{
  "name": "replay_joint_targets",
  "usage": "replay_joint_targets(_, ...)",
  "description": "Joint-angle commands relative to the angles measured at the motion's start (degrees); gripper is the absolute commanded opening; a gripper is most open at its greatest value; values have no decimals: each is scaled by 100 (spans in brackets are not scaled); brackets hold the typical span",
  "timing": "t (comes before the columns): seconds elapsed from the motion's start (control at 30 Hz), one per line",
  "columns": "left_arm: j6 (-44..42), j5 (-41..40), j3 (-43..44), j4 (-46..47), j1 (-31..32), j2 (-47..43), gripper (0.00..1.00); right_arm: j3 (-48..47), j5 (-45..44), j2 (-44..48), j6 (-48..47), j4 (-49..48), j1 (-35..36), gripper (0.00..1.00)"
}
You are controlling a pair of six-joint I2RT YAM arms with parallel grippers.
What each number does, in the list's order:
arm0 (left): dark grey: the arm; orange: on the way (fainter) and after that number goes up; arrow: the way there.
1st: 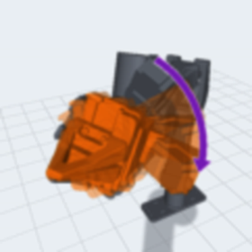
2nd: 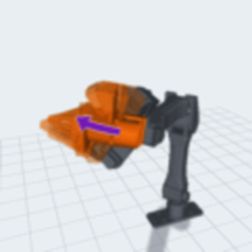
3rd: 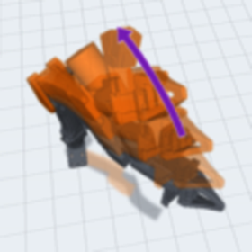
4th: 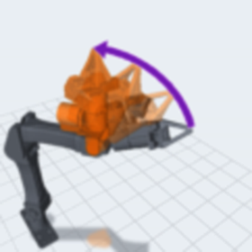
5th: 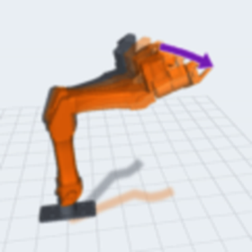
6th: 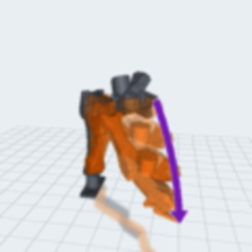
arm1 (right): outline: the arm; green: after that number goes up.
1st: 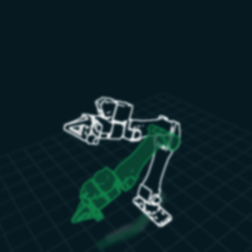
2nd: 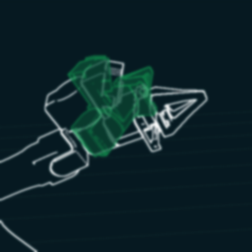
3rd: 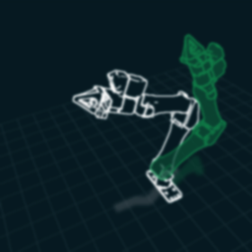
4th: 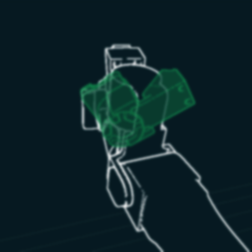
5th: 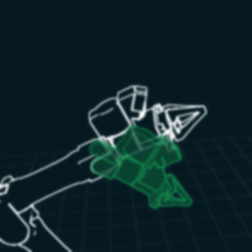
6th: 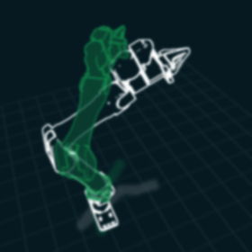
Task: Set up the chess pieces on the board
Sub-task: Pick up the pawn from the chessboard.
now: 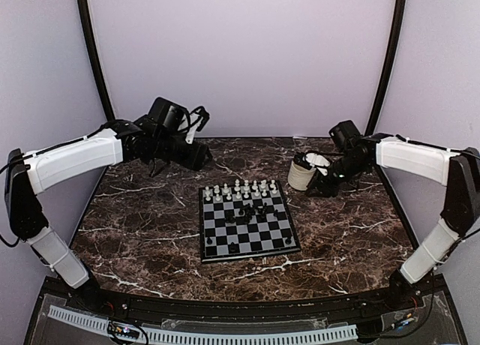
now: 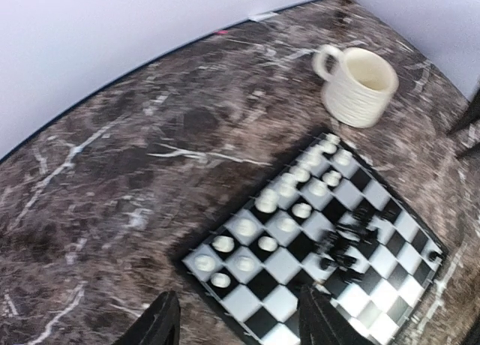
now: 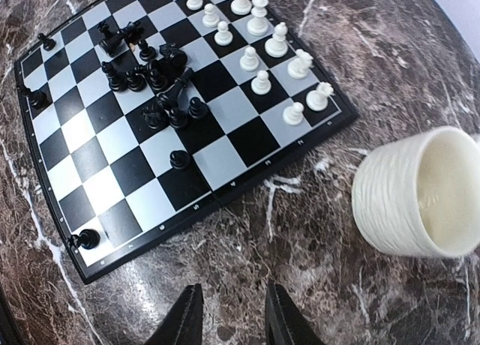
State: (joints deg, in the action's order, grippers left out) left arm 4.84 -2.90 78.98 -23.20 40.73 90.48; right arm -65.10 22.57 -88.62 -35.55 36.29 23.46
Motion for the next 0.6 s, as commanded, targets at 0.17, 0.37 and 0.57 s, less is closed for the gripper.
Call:
replay_joint_targets(0.17, 29, 275, -855, 1586, -1010, 22, 55, -1731, -687, -1853, 206, 628, 1022, 26)
replay_joint_targets(0.37, 93, 473, -1221, 1764, -1015, -88, 55, -2220, -1034, -2483, 109, 857, 1344, 32)
replay_joint_targets(0.57, 133, 565, -1140, 1699, -1029, -76, 55, -2265, -846, -2629, 24, 1027, 1427, 32)
